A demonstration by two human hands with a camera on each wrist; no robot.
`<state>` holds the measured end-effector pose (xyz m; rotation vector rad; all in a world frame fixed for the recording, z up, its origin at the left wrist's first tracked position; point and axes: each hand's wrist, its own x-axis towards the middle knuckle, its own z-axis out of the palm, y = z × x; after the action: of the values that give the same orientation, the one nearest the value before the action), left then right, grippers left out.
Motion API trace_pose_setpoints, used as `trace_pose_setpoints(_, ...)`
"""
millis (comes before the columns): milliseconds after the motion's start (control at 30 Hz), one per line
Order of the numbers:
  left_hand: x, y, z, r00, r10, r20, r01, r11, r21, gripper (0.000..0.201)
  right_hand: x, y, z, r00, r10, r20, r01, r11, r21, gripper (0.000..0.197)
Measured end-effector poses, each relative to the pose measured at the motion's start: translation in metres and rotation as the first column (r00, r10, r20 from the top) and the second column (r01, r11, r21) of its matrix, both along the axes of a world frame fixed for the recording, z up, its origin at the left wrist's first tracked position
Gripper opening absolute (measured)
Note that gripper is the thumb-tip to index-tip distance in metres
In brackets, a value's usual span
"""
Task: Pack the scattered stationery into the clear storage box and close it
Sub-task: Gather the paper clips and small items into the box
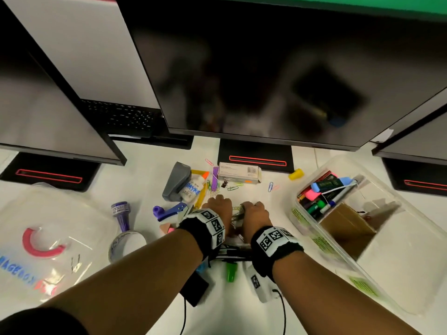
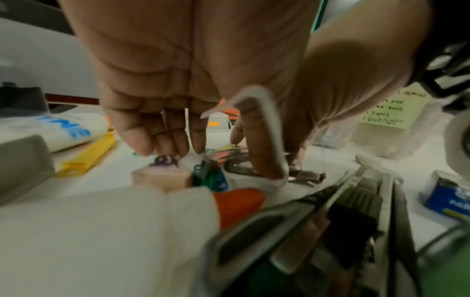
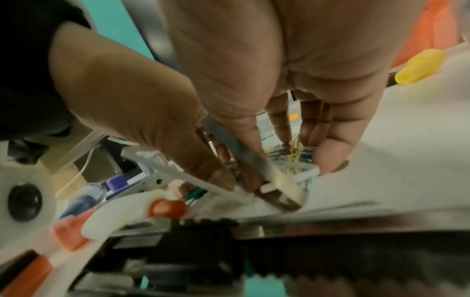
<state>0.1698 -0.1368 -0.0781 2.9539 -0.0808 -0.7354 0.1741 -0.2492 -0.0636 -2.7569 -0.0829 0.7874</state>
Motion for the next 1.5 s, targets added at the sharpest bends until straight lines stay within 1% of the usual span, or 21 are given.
trace_pose_setpoints(67,0.002,0.001,0.000,1.000,0.010,-0.025,-0.012,0.999,-0.048,0.053,-0.001,0.003,-0.003,1.000,-0.023,0.006,0.023,0.999,0.027,0.042)
trace_pose_setpoints(167,0.006,0.001,-0.001,0.996,0.042,-0.080,-0.050,0.994,-0.095,0.051,-0.002,0.004,-0.006,0.999,0.006,0.033,-0.007,1.000,0.010,0.030)
trace_pose_setpoints(267,0.009,-0.001,0.002,0.995,0.069,-0.074,-0.074,0.994,-0.078,0.039,0.000,0.004,-0.006,1.000,0.021,-0.001,-0.021,1.000,0.006,0.028)
trace_pose_setpoints(367,0.014,0.002,0.003,0.994,0.063,-0.088,-0.075,0.987,-0.141,0.035,0.003,0.003,-0.003,0.999,0.002,-0.035,0.000,0.999,0.054,0.024)
trace_pose_setpoints(467,0.017,0.006,0.007,0.994,0.082,-0.072,-0.095,0.974,-0.205,0.030,0.003,0.001,0.005,0.999,0.010,-0.050,-0.005,0.995,0.104,0.010)
trace_pose_setpoints(533,0.019,0.009,0.010,0.992,0.102,-0.077,-0.119,0.959,-0.258,0.029,0.002,-0.001,0.008,0.999,0.020,-0.050,-0.013,0.991,0.135,0.013)
trace_pose_setpoints(567,0.019,0.011,0.011,0.990,0.112,-0.082,-0.131,0.951,-0.282,0.029,0.002,-0.003,0.009,0.999,0.020,-0.047,-0.013,0.989,0.150,0.013)
trace_pose_setpoints(667,0.019,0.016,0.015,0.979,0.187,-0.074,-0.202,0.911,-0.359,0.038,0.002,-0.009,0.014,1.000,0.008,-0.012,-0.005,0.984,0.180,0.027)
trace_pose_setpoints(767,0.017,0.016,0.022,0.968,0.243,-0.067,-0.251,0.900,-0.356,0.050,0.001,-0.016,0.022,0.999,-0.010,0.035,0.002,0.979,0.206,0.025)
trace_pose_setpoints(833,0.016,0.015,0.026,0.976,0.210,-0.060,-0.217,0.907,-0.360,0.055,-0.001,-0.018,0.027,0.998,-0.034,0.056,0.020,0.974,0.224,0.021)
trace_pose_setpoints(900,0.014,0.014,0.037,0.983,0.181,-0.038,-0.181,0.903,-0.390,0.055,-0.001,-0.020,0.037,0.994,-0.084,0.070,0.065,0.968,0.242,0.018)
trace_pose_setpoints(1033,0.019,0.010,0.065,0.981,0.186,0.057,-0.138,0.874,-0.466,0.044,0.001,-0.025,0.069,0.979,-0.164,0.124,0.124,0.951,0.285,0.008)
trace_pose_setpoints(1133,0.025,0.004,0.091,0.971,0.205,0.121,-0.116,0.852,-0.510,0.037,0.001,-0.032,0.097,0.965,-0.187,0.181,0.120,0.937,0.327,0.010)
trace_pose_setpoints(1267,0.033,-0.022,0.125,0.964,0.181,0.193,-0.047,0.834,-0.550,0.029,0.002,-0.058,0.134,0.943,-0.215,0.255,0.118,0.930,0.349,0.005)
trace_pose_setpoints(1400,0.044,-0.071,0.144,0.967,0.167,0.193,-0.010,0.780,-0.626,0.030,0.007,-0.106,0.162,0.926,-0.279,0.255,0.186,0.923,0.336,0.021)
trace_pose_setpoints(1500,0.050,-0.116,0.147,0.979,0.148,0.138,-0.016,0.737,-0.675,0.031,0.014,-0.149,0.181,0.942,-0.241,0.234,0.192,0.958,0.212,0.029)
